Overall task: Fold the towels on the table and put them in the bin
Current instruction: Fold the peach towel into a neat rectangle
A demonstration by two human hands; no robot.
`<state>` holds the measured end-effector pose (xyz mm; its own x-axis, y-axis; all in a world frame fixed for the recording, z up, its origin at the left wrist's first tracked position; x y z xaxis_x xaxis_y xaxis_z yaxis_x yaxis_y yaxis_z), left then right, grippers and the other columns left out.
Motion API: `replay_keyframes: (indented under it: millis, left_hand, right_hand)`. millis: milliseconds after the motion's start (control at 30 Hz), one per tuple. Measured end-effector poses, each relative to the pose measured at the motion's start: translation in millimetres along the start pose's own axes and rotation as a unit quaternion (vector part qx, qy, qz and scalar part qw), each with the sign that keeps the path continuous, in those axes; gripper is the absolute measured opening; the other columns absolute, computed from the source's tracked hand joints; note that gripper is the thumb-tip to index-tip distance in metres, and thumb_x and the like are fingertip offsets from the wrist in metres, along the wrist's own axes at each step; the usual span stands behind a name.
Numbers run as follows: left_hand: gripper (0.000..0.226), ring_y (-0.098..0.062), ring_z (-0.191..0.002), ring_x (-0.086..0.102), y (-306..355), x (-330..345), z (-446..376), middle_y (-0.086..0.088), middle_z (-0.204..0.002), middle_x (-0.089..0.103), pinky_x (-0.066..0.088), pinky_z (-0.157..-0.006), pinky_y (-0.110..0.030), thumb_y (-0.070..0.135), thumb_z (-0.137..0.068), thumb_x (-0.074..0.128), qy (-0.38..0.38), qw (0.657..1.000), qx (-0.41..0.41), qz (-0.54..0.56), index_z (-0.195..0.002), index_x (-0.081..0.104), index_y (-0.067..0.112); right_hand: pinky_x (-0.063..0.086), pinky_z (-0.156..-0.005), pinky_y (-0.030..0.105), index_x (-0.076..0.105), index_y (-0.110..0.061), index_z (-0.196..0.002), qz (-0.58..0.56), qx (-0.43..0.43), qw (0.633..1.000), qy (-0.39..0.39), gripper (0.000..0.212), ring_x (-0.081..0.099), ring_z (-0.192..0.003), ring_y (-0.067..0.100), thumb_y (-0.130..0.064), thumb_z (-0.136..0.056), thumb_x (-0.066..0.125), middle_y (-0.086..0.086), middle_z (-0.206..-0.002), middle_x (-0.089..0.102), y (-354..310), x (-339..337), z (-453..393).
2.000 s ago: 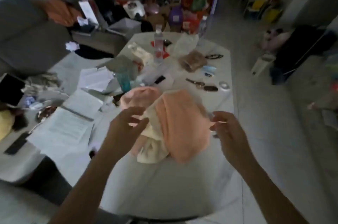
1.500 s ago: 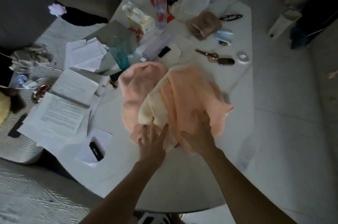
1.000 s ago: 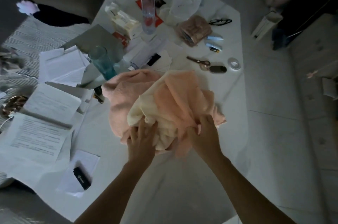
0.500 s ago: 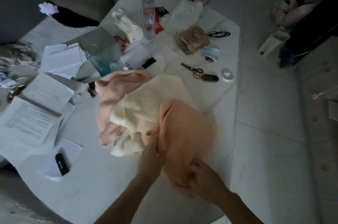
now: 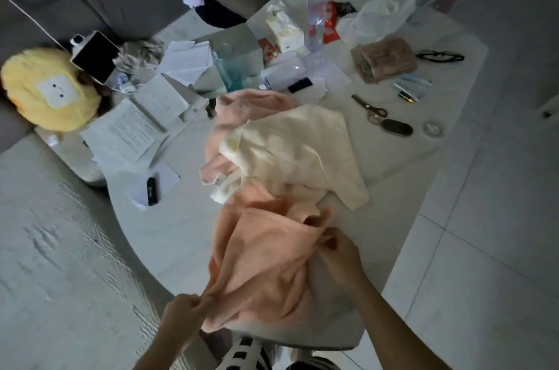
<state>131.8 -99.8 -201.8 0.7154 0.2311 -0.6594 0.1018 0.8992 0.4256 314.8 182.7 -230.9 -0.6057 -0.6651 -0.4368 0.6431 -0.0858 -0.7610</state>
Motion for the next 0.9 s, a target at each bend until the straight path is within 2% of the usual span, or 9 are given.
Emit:
replay_keyframes:
  millis: [67, 133, 233, 367, 467, 567, 633, 767, 900]
  left_hand:
    - [0.031, -0.016, -0.055, 0.055, -12.9, -3.3, 3.5, 0.008, -0.041, 0.049, 0.037, -0.052, -0.028, 0.042, -0.065, 0.051, -0.017, 0.999, -0.028, -0.006, -0.043, 0.051, 0.022]
    - [0.013, -0.022, -0.072, 0.060, -19.9, -3.3, 1.0, 0.003, -0.067, 0.060, 0.049, -0.068, -0.034, 0.035, -0.073, 0.063, 0.009, 1.000, -0.022, 0.008, -0.065, 0.059, 0.026]
    - [0.025, -0.022, -0.100, 0.057, -12.5, -3.5, -12.6, 0.000, -0.107, 0.057, 0.050, -0.093, -0.040, 0.015, -0.082, 0.074, 0.099, 0.995, 0.035, -0.007, -0.103, 0.061, 0.020]
    - [0.047, -0.013, -0.094, 0.065, 36.9, -3.6, -31.2, 0.010, -0.110, 0.063, 0.052, -0.082, -0.026, 0.033, -0.091, 0.070, 0.053, 0.988, 0.135, 0.057, -0.131, 0.047, 0.023]
    - [0.033, -0.008, -0.069, 0.067, 63.0, -0.9, -41.4, 0.008, -0.083, 0.069, 0.049, -0.054, -0.013, 0.059, -0.094, 0.055, 0.011, 0.990, 0.107, 0.090, -0.115, 0.050, 0.033]
    - [0.030, -0.004, -0.046, 0.050, 63.3, 1.1, -47.3, 0.009, -0.055, 0.053, 0.037, -0.046, -0.012, 0.043, -0.098, 0.056, -0.014, 0.991, 0.094, 0.090, -0.080, 0.059, 0.019]
    - [0.031, -0.009, -0.048, 0.043, 50.9, 5.2, -46.0, 0.007, -0.053, 0.046, 0.034, -0.049, -0.018, 0.026, -0.097, 0.056, -0.069, 0.991, 0.101, 0.051, -0.069, 0.053, 0.014]
    - [0.021, -0.012, -0.054, 0.041, 12.2, -5.3, -32.5, -0.001, -0.061, 0.048, 0.031, -0.049, -0.019, 0.015, -0.092, 0.058, -0.054, 0.992, 0.056, 0.100, -0.073, 0.055, 0.010]
    - [0.009, -0.017, -0.059, 0.046, -2.6, -25.9, -31.5, -0.005, -0.064, 0.053, 0.037, -0.054, -0.027, 0.001, -0.090, 0.054, 0.015, 0.982, 0.047, 0.183, -0.082, 0.058, -0.001]
  right_hand:
    - [0.043, -0.067, 0.018, 0.064, -0.036, -0.086, 0.007, -0.046, 0.999, 0.002, 0.009, 0.067, -0.090, 0.011, -0.028, -0.087, 0.068, -0.016, -0.089, 0.068, 0.8, 7.4, 4.5]
    - [0.047, -0.071, 0.019, 0.063, -0.036, -0.093, 0.017, -0.082, 0.996, 0.011, 0.012, 0.065, -0.092, 0.012, -0.032, -0.085, 0.071, -0.011, -0.097, 0.065, -1.1, 13.0, 10.7]
    - [0.048, -0.100, 0.033, 0.051, -0.020, -0.134, 0.038, -0.147, 0.988, 0.035, 0.058, 0.051, -0.124, 0.019, -0.027, -0.083, 0.077, 0.004, -0.135, 0.052, -6.2, 21.2, 16.1]
    - [0.044, -0.106, 0.035, 0.026, -0.028, -0.153, -0.002, -0.164, 0.985, -0.046, 0.092, 0.043, -0.136, 0.012, -0.033, -0.078, 0.080, -0.002, -0.152, 0.041, -28.1, 28.1, 10.1]
    - [0.053, -0.095, 0.032, 0.033, -0.046, -0.146, -0.013, -0.112, 0.988, -0.101, 0.074, 0.059, -0.114, -0.001, -0.045, -0.083, 0.072, -0.020, -0.128, 0.060, -39.7, 29.1, 7.0]
    - [0.056, -0.081, 0.042, 0.066, -0.029, -0.106, 0.131, -0.104, 0.976, -0.141, 0.042, 0.067, -0.087, 0.008, -0.053, -0.072, 0.059, -0.010, -0.092, 0.071, -38.0, 29.4, 12.3]
    - [0.055, -0.072, 0.040, 0.065, -0.024, -0.084, 0.181, -0.090, 0.966, -0.161, 0.041, 0.064, -0.073, 0.013, -0.060, -0.066, 0.058, -0.004, -0.077, 0.068, -34.5, 26.2, 19.4]
    - [0.046, -0.064, 0.027, 0.059, -0.035, -0.073, 0.228, -0.083, 0.944, -0.223, 0.023, 0.066, -0.075, 0.014, -0.054, -0.064, 0.067, -0.012, -0.071, 0.064, -33.5, 14.0, 34.3]
    - [0.054, -0.073, 0.032, 0.060, -0.036, -0.074, 0.209, -0.178, 0.952, -0.137, 0.018, 0.060, -0.082, 0.002, -0.053, -0.068, 0.064, -0.017, -0.088, 0.059, -47.2, 10.6, 48.7]
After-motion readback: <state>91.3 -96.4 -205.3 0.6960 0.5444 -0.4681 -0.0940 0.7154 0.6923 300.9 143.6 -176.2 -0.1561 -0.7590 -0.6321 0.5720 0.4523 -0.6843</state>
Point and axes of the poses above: each hand's wrist, its own z-axis away from the middle knuckle, its own x-axis out of the palm, y = z × x, the point moved 2 cm from there along -z, towards the middle knuckle
